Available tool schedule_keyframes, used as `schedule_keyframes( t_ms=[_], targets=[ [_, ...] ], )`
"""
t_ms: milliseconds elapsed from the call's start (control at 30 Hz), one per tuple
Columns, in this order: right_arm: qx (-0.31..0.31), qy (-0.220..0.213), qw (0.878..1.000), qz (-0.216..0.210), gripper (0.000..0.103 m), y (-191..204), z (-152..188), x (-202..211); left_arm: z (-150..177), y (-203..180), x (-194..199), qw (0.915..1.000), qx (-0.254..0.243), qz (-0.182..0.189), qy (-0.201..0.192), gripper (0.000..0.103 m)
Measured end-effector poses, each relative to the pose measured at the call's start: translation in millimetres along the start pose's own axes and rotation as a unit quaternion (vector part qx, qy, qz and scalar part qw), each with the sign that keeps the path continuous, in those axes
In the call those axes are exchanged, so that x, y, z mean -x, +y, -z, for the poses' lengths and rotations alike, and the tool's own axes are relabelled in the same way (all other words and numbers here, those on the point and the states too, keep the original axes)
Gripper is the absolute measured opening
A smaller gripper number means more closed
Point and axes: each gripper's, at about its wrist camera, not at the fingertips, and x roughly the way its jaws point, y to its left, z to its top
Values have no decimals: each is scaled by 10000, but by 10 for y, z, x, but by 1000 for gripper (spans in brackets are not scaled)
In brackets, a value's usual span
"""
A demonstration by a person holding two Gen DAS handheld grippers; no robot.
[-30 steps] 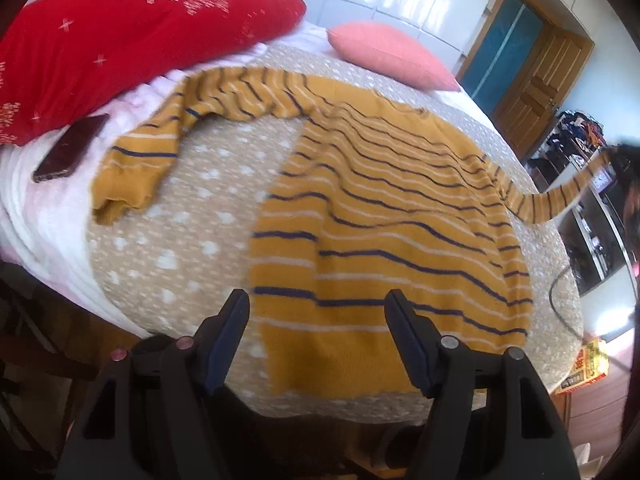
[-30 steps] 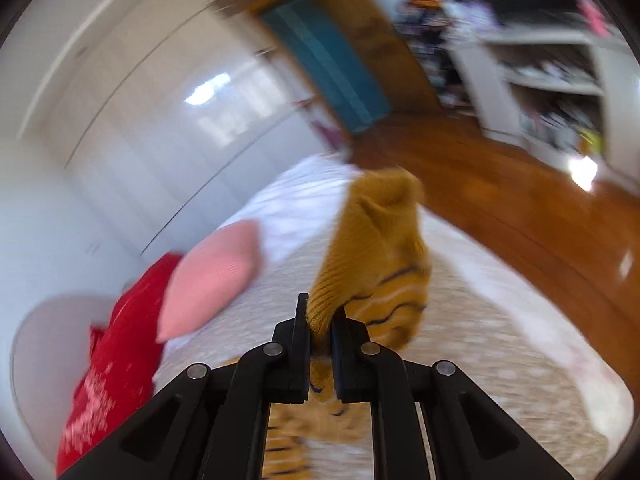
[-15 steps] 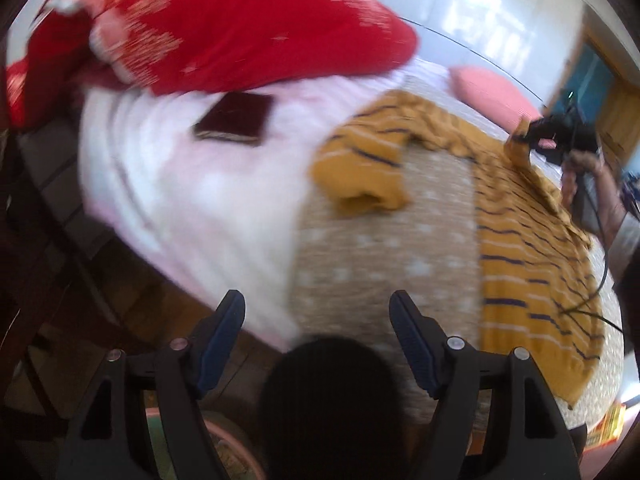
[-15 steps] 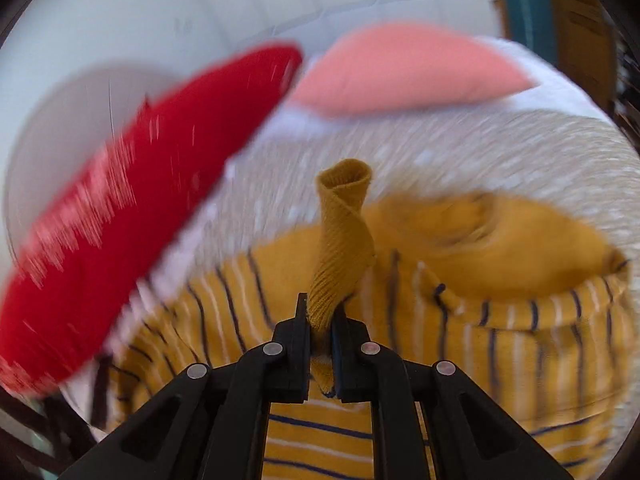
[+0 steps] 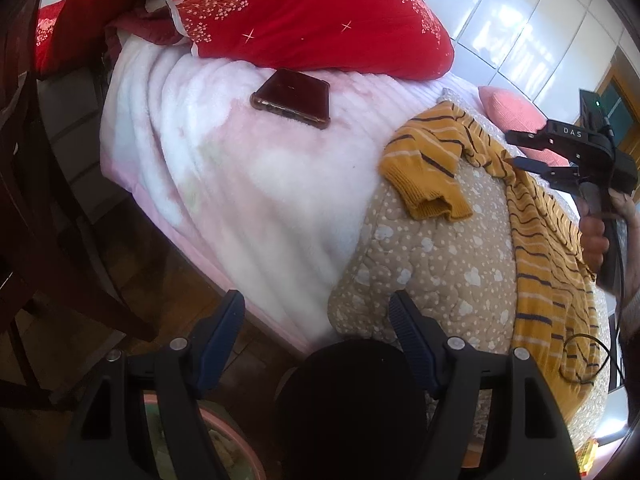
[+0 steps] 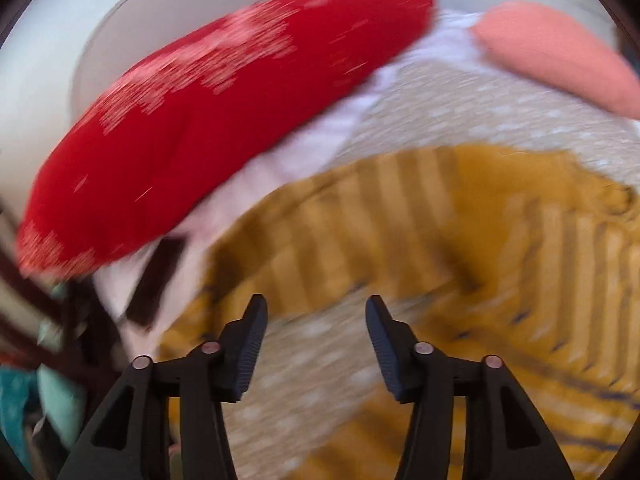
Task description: Fold small clothes
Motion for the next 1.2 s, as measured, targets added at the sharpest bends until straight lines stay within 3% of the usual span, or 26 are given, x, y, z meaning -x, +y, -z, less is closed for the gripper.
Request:
schedule_keyframes(
  t_ms=[100, 200, 333, 367, 400, 433, 467, 600, 700, 800, 900, 1000, 1033, 1100, 1133, 1200],
  targets=[
    [217, 293, 9985, -398, 61, 313, 175, -269, 12, -40, 18, 9998, -110, -184, -25, 74],
    [385, 490, 9970, -461, 61, 534, 315, -539, 51, -89, 83, 9994, -208, -273, -47, 74],
    [169, 699, 9962, -487, 62, 606, 533, -766, 86, -130, 134, 9992, -210, -323, -63, 74],
    [218, 641, 9969, -407, 53, 624, 556, -768, 89, -151, 134, 9993, -201, -322, -42, 74],
    [276, 647, 9969, -338, 20, 643, 558, -759, 92, -168, 134, 9993, -194, -309, -18, 74],
    [304, 770, 9956, -434, 6, 657, 544, -760, 92, -206, 140, 9994, -197, -286, 16, 74],
    [268, 824, 9947, -557, 4, 634, 504, -717, 89, -240, 151, 9994, -214, -274, 32, 74],
    [566, 266, 9974, -371, 4, 505, 196, -172, 74, -435, 279, 9986, -380, -358, -51, 74],
    [674, -71, 9977, -46, 4, 133, 6, 428, 54, -563, 398, 9976, -539, -392, -208, 74],
    [391, -291, 9981, 382, 4, -486, -16, 1052, 47, -676, 396, 9961, -705, -421, -324, 78],
    [-305, -587, 9939, 887, 4, -1273, 110, 1642, 38, -834, 255, 9954, -873, -373, -140, 78],
    [-1142, -741, 9818, 1321, 7, -2107, 254, 2064, 31, -1072, 162, 9939, -1071, -248, -51, 78],
    [-1261, -624, 9752, 1707, 7, -2330, 299, 2105, 30, -1166, 148, 9932, -1146, -188, -66, 78],
    [-1393, -479, 9491, 2786, 19, -2599, 449, 2165, 13, -1336, 130, 9920, -1251, -97, -117, 78],
    [-1391, -544, 9447, 2918, 20, -2664, 537, 2227, 4, -1436, 114, 9912, -1319, -32, -133, 78],
    [-1482, -781, 9555, 2430, 43, -2697, 775, 2368, -9, -1576, 69, 9892, -1462, 59, -119, 78]
  ],
)
